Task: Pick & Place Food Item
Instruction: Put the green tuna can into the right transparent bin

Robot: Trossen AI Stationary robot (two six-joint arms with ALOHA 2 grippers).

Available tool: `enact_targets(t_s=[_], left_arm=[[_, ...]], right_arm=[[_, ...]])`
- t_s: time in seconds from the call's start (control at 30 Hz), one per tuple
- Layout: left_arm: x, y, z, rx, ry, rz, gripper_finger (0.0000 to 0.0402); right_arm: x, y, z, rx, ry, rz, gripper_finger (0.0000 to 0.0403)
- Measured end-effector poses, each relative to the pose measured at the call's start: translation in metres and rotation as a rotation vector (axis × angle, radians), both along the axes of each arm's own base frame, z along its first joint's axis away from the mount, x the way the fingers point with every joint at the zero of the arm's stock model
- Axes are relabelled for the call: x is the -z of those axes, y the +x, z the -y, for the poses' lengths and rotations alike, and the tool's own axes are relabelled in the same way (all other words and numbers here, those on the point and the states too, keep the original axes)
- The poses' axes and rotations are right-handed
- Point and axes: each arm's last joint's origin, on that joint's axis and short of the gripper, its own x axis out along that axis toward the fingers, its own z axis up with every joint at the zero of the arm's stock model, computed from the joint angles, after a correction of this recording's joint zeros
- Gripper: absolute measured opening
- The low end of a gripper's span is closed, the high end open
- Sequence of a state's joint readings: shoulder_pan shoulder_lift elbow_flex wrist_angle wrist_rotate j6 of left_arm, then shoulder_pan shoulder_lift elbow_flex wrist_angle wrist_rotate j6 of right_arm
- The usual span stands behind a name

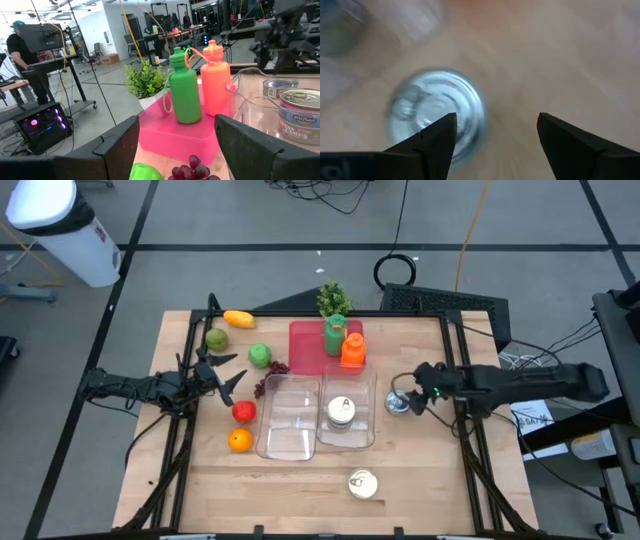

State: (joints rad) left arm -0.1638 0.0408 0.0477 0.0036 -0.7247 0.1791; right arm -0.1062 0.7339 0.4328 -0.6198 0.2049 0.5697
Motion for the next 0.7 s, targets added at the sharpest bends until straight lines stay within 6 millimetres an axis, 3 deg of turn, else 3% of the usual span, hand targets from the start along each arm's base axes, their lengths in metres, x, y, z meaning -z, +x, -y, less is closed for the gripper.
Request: enact_targets(t_s=[0.17,0.5,0.6,0.7], left_arm=[[0.000,0.000,0.000,0.000,0.000,0.000,0.0273],[0.000,0.000,0.000,0.000,0.000,0.000,0.0273],[0.000,0.000,0.000,0.000,0.000,0.000,0.0273],[0.000,0.000,0.000,0.000,0.000,0.000,0.0273]], right_arm=[[0.015,0.012,0.020,0.035,0.090,-0.078,0.0263],[0.026,0.020,0.051,0.314,0.007,-0.239,0.0263],[0.025,0.026,0.052,0.286,0.050,-0.175,0.0263],[0.024,0.033,0.047,0.160,0.203,-0.088,0.0263]])
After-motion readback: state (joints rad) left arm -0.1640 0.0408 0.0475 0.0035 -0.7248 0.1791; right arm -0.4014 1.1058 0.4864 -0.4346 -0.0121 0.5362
